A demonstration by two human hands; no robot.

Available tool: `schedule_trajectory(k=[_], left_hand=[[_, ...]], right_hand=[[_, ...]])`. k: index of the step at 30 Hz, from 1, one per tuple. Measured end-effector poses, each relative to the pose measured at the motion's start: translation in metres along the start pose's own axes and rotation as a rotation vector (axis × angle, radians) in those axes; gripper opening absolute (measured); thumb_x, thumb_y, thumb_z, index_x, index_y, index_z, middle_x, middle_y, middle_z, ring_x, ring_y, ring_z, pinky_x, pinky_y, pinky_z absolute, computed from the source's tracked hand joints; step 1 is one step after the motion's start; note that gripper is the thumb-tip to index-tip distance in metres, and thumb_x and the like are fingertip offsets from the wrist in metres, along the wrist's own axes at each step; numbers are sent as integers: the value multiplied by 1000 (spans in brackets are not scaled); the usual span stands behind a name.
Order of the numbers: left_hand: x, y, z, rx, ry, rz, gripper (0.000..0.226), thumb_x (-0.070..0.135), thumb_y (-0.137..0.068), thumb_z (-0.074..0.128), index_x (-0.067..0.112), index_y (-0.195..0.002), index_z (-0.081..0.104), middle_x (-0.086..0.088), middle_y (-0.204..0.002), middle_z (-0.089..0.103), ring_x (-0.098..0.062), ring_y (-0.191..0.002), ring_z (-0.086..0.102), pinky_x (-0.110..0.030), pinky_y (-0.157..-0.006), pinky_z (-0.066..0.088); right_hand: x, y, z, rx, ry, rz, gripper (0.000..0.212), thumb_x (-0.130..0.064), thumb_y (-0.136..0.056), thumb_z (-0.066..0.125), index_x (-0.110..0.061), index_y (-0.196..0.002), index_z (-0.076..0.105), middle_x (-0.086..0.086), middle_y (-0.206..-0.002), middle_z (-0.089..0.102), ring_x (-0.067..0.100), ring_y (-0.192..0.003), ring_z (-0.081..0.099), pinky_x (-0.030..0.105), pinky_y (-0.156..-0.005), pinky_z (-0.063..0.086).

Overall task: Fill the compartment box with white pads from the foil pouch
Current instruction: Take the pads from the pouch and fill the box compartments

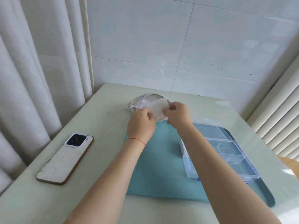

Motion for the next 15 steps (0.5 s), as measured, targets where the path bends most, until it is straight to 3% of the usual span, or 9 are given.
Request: schedule_trajectory(k=[3,6,10,15], left_hand=[[7,0,-1,-33,307,-161,18,18,-89,51,10,-81,64,-10,-78,63,-29,-73,63,-37,-62,49],[23,7,1,-247,712,-317,14,23,-94,58,15,-86,65,-6,-84,61,-19,-67,63,-28,-52,52],[37,15,2,-367,801,-328,13,22,-95,61,20,-82,63,-1,-81,57,-17,-77,59,-28,-61,52],[41,19,14,-453,854,-379,8,9,-93,57,12,-89,63,-11,-91,65,-23,-78,66,-30,-65,52]], right_hand=[[13,14,-19,-59,-247,99,17,-12,-88,67,-9,-77,55,1,-54,54,14,-42,46,22,-44,34],[24,27,-34,-153,-459,121,22,-12,-88,70,-10,-74,52,-3,-48,48,12,-42,43,20,-41,28],[32,32,-52,-218,-541,118,25,-11,-90,68,-12,-71,51,-1,-54,46,12,-46,41,21,-45,28],[41,33,-64,-280,-626,122,25,-11,-91,67,-13,-72,52,0,-58,46,11,-48,43,20,-44,31]])
Point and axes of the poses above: each hand's wrist, its own y-axis away from the middle knuckle, its own z-axis out of the palm, x = y × z, the point moved 3 cm from there along -y, towards the middle knuckle
